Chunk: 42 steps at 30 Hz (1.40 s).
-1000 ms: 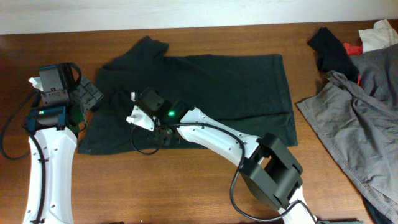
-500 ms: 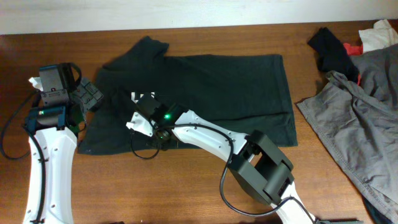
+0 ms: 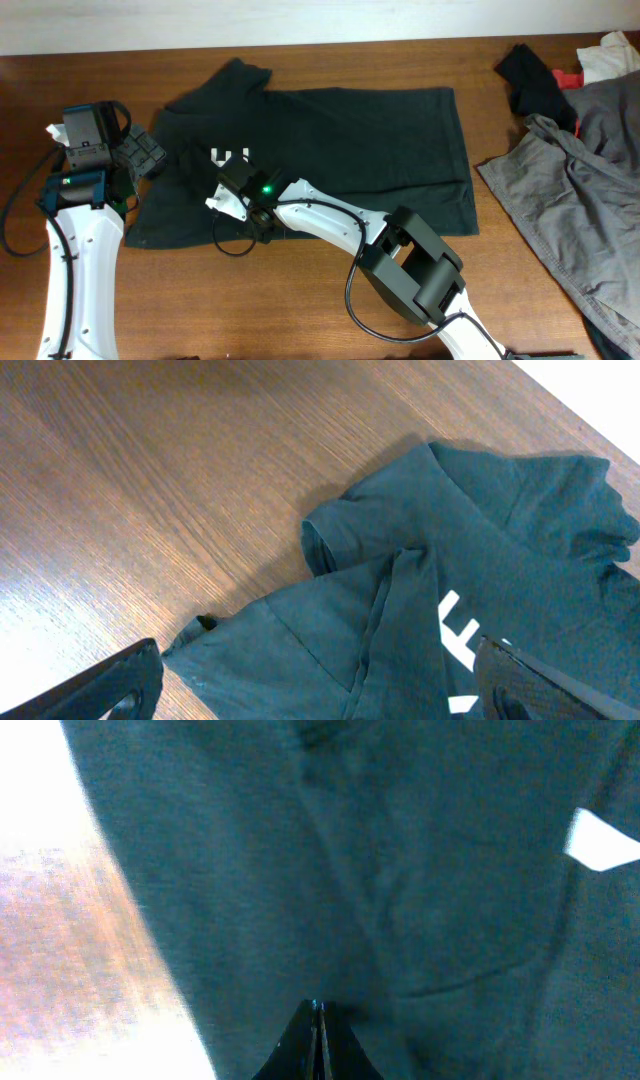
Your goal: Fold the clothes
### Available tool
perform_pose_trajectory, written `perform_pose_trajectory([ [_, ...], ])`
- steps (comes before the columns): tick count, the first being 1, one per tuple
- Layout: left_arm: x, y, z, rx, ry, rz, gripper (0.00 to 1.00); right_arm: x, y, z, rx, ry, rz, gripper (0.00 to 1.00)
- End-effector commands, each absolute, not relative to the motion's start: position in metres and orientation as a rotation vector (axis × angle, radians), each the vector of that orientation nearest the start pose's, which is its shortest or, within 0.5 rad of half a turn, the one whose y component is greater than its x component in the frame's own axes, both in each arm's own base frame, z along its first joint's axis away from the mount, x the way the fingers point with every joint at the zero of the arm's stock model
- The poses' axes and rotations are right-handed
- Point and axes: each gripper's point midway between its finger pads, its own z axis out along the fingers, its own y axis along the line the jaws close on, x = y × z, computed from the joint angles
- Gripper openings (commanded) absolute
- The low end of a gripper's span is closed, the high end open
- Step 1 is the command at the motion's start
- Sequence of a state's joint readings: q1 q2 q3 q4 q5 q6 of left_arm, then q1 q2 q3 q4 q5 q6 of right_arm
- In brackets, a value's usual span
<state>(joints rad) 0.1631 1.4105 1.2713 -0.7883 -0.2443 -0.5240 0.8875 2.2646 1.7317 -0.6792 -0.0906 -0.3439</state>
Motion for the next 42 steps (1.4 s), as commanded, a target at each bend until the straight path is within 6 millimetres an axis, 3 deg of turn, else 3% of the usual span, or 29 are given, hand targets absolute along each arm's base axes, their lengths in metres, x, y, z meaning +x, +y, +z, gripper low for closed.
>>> perform_pose_trajectory([
  [1, 0.362, 0.105, 0.214, -0.928, 2.265, 0.164, 0.99, 0.322, 0.404, 0.003, -1.629, 2.293, 0.156, 0.04],
  [7, 0.362, 0.105, 0.214, -0.928, 2.265, 0.164, 0.99, 0.329, 0.399, 0.003, -1.608, 2.306, 0.149, 0.05],
  [9, 0.362, 0.105, 0.214, -0.928, 2.265, 0.164, 0.99, 0.331, 0.398, 0.003, -1.601, 2.307, 0.148, 0.11],
  [12, 0.362, 0.105, 0.214, -0.928, 2.265, 0.164, 0.99, 0.337, 0.399, 0.004, -1.583, 2.293, 0.153, 0.33],
  [13, 0.362, 0.105, 0.214, -0.928, 2.265, 0.164, 0.99, 0.339, 0.400, 0.005, -1.575, 2.290, 0.155, 0.36],
  [22, 0.362, 0.105, 0.214, -0.928, 2.265, 0.164, 0.99, 0.354, 0.400, 0.009, -1.526, 2.266, 0.151, 0.37],
  [42, 0.362, 0.105, 0.214, -0.928, 2.265, 0.164, 0.99, 0.392, 0.381, 0.015, -1.411, 2.272, 0.143, 0.43],
])
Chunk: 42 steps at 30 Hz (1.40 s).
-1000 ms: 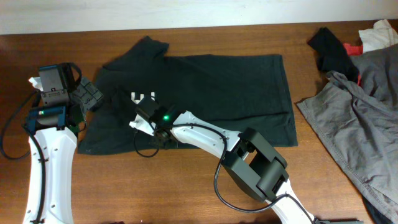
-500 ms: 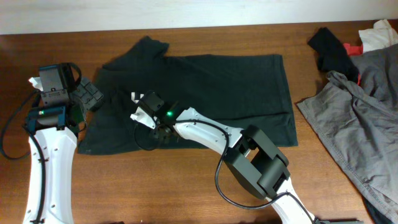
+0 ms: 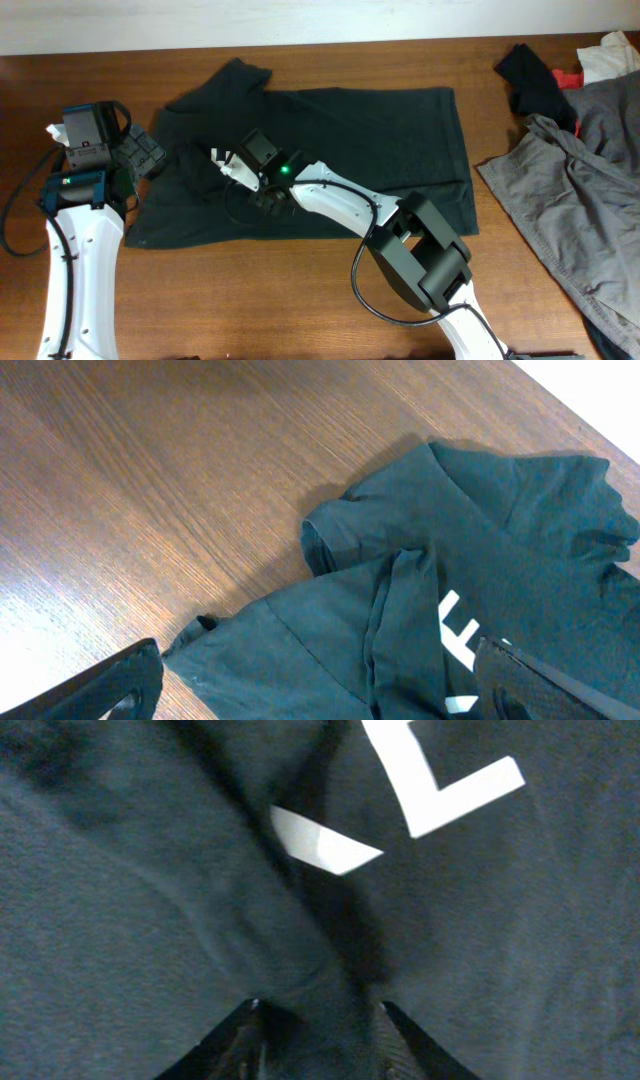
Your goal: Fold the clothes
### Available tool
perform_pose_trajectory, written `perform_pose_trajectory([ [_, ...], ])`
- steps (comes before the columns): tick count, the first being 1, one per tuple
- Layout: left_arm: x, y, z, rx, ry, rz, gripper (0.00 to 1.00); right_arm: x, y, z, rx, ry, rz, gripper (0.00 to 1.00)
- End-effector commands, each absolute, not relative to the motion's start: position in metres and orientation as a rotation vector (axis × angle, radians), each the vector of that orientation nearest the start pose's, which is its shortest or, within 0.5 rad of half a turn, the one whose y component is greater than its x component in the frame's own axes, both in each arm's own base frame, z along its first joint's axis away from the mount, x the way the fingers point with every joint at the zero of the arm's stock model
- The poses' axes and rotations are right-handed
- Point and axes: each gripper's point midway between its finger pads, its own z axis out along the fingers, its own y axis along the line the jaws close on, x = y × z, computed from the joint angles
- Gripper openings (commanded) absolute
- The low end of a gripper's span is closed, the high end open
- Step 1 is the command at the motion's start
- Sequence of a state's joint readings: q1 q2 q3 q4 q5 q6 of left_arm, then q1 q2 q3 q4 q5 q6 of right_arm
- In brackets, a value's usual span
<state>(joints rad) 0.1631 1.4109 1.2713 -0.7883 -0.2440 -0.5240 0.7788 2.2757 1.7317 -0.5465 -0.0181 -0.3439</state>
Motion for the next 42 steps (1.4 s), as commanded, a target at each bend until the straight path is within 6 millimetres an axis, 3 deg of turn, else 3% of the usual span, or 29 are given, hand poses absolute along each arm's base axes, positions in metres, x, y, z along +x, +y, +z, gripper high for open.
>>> perform_pose_trajectory([
  [1, 0.362, 0.105, 0.214, -0.928, 2.265, 0.164, 0.99, 0.392, 0.382, 0.015, -1.409, 2.270, 0.143, 0.43],
  [9, 0.362, 0.105, 0.214, -0.928, 2.265, 0.164, 0.99, 0.397, 0.386, 0.016, -1.394, 2.247, 0.149, 0.42],
  [11, 0.362, 0.105, 0.214, -0.928, 2.265, 0.164, 0.99, 0.399, 0.388, 0.018, -1.387, 2.235, 0.153, 0.27],
  [13, 0.362, 0.105, 0.214, -0.928, 2.265, 0.164, 0.99, 0.400, 0.389, 0.018, -1.385, 2.231, 0.154, 0.21],
  [21, 0.362, 0.105, 0.214, -0.928, 2.265, 0.164, 0.99, 0.408, 0.387, 0.021, -1.359, 2.221, 0.137, 0.18],
  [31, 0.362, 0.105, 0.214, -0.928, 2.265, 0.164, 0.99, 0.430, 0.364, 0.022, -1.284, 2.257, 0.121, 0.18],
  [38, 0.362, 0.105, 0.214, -0.928, 2.265, 0.164, 0.99, 0.440, 0.362, 0.026, -1.248, 2.240, 0.127, 0.22],
  [40, 0.362, 0.105, 0.214, -0.928, 2.265, 0.164, 0.99, 0.447, 0.363, 0.031, -1.157, 2.261, 0.155, 0.22],
  [42, 0.362, 0.105, 0.214, -0.928, 2.265, 0.164, 0.99, 0.453, 0.360, 0.041, -1.058, 2.291, 0.184, 0.29],
])
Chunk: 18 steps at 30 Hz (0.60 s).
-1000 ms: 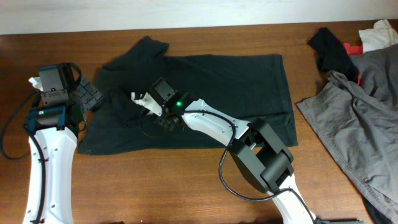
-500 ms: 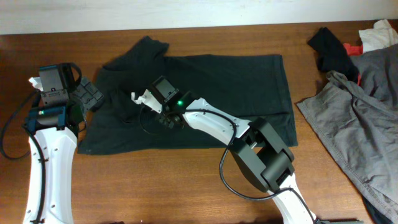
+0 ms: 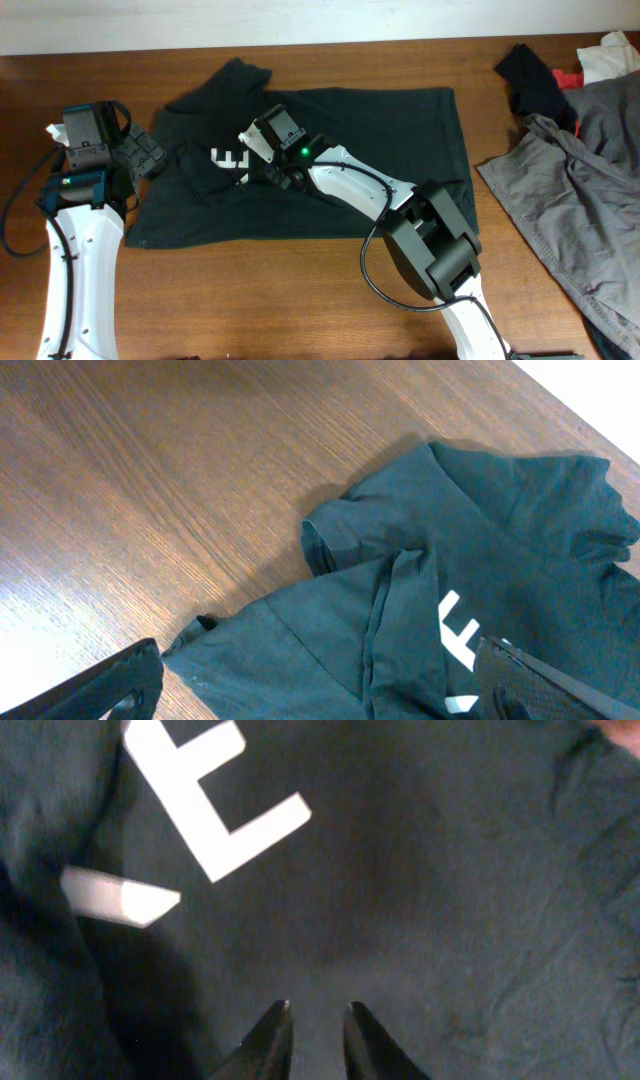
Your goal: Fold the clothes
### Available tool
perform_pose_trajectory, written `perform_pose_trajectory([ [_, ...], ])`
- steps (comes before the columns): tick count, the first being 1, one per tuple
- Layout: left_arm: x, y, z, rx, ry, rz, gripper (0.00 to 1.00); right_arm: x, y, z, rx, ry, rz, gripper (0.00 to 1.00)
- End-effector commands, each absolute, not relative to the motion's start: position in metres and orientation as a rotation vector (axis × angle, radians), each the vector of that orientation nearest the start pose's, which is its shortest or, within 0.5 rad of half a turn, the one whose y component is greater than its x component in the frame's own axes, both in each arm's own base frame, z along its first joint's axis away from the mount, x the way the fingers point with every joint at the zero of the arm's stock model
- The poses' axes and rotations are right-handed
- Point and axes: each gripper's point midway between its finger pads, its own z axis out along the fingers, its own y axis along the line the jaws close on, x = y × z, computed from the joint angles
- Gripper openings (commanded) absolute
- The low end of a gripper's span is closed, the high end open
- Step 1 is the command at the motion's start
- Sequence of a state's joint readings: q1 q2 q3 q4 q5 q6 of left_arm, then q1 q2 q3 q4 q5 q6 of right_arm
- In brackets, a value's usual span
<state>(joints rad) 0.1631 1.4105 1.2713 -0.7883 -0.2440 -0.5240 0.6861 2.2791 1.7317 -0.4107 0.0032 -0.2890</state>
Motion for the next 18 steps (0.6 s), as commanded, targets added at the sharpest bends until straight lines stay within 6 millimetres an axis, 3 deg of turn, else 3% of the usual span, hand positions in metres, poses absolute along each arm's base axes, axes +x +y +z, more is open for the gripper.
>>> perform_pose_trajectory([
  [1, 0.362, 0.105, 0.214, -0.928, 2.265, 0.164, 0.99, 0.455, 0.358, 0.049, -1.022, 2.302, 0.197, 0.33],
  [4, 0.362, 0.105, 0.214, -0.928, 2.265, 0.164, 0.99, 0.449, 0.357, 0.076, -1.021, 2.295, 0.258, 0.56],
  [8, 0.362, 0.105, 0.214, -0.928, 2.265, 0.164, 0.99, 0.437, 0.350, 0.095, -1.052, 2.309, 0.258, 0.61],
  [14, 0.362, 0.105, 0.214, -0.928, 2.265, 0.164, 0.99, 0.393, 0.354, 0.077, -1.211, 2.404, 0.369, 0.61],
  [18, 0.362, 0.105, 0.214, -0.928, 2.265, 0.164, 0.99, 0.370, 0.363, 0.060, -1.350, 2.402, 0.352, 0.60],
])
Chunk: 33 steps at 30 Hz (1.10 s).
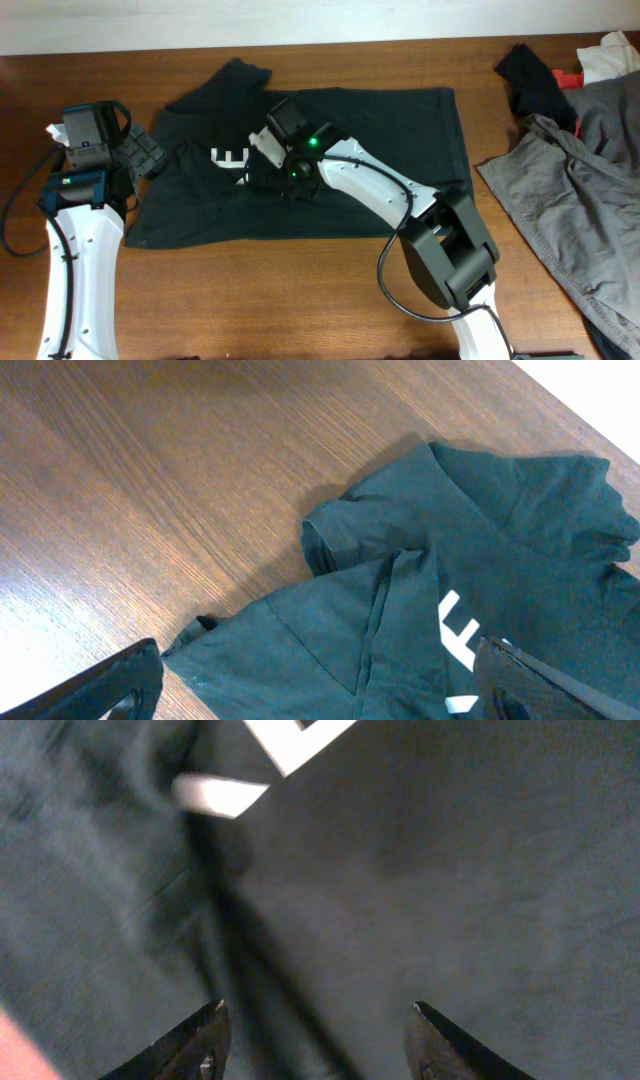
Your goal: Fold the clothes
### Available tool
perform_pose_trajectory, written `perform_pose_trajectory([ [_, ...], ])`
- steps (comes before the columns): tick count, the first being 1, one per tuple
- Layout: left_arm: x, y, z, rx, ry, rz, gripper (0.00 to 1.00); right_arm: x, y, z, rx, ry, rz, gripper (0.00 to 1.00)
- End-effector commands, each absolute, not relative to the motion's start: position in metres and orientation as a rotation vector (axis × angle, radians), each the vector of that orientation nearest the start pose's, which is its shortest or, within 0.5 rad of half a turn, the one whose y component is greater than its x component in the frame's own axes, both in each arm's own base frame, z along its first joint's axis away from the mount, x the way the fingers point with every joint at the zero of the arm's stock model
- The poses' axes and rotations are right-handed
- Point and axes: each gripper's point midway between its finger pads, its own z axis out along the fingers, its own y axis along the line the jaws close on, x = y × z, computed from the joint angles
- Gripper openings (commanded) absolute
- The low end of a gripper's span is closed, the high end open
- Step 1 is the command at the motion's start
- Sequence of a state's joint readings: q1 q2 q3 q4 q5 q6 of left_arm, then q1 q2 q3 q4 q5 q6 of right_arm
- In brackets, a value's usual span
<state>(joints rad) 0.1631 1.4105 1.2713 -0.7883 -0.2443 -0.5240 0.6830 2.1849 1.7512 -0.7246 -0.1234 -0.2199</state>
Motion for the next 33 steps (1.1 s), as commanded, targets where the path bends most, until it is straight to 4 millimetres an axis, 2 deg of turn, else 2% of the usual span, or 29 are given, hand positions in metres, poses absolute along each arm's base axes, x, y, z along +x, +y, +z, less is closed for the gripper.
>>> perform_pose_trajectory([
  [1, 0.362, 0.105, 0.214, -0.928, 2.265, 0.164, 0.99, 0.366, 0.366, 0.054, -1.388, 2.395, 0.345, 0.60],
  [8, 0.362, 0.105, 0.214, -0.928, 2.265, 0.164, 0.99, 0.357, 0.378, 0.030, -1.535, 2.321, 0.197, 0.60],
  [19, 0.362, 0.105, 0.214, -0.928, 2.265, 0.164, 0.99, 0.370, 0.388, 0.008, -1.519, 2.283, 0.140, 0.61],
  [21, 0.362, 0.105, 0.214, -0.928, 2.265, 0.164, 0.99, 0.374, 0.388, 0.007, -1.507, 2.275, 0.120, 0.60],
  [24, 0.362, 0.105, 0.214, -0.928, 2.265, 0.164, 0.99, 0.378, 0.389, 0.010, -1.492, 2.260, 0.114, 0.52],
  [33, 0.362, 0.105, 0.214, -0.928, 2.265, 0.164, 0.99, 0.397, 0.391, 0.018, -1.429, 2.215, 0.089, 0.52],
])
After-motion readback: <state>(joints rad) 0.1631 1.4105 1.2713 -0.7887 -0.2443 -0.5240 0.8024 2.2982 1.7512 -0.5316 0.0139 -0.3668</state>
